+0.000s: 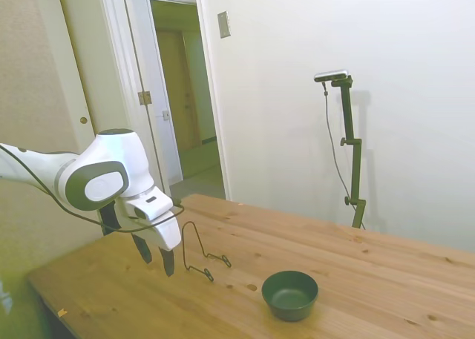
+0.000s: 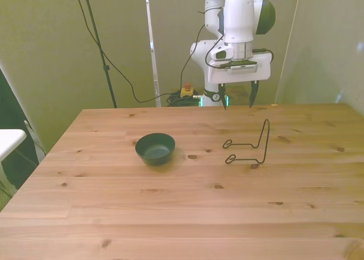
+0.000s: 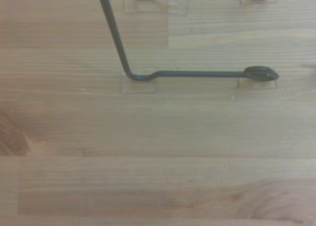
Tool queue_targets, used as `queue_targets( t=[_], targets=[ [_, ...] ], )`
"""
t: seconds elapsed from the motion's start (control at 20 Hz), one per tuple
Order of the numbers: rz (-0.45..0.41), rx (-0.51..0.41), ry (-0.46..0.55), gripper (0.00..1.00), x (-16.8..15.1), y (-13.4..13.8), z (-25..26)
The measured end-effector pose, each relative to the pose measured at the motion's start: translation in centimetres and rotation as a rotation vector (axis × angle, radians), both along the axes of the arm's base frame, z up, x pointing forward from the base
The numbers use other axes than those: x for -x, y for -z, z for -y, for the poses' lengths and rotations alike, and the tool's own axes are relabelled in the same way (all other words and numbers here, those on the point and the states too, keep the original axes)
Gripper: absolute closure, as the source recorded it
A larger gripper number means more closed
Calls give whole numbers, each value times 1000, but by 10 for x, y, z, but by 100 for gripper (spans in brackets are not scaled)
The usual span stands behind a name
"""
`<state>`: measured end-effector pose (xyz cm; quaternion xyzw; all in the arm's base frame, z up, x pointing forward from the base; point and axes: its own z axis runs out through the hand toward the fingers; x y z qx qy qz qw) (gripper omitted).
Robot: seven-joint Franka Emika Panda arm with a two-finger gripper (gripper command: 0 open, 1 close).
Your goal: Load the bowl
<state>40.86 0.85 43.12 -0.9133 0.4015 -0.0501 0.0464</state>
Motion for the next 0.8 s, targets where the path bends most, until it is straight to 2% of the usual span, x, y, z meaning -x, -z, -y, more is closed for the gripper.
queue_targets(
  t=[0.1, 0.2, 0.35, 0.5, 0.65, 0.8],
  targets=[
    [-3, 17, -5, 0, -1, 0, 2],
    [10, 66, 15, 0, -5, -11, 24],
    [22, 114, 73, 0, -11, -44, 82],
    [42, 117, 100, 0, -22, -80, 135],
    [30, 136, 130, 0, -52, -92, 171],
    [8, 147, 141, 0, -97, -83, 195]
  ],
)
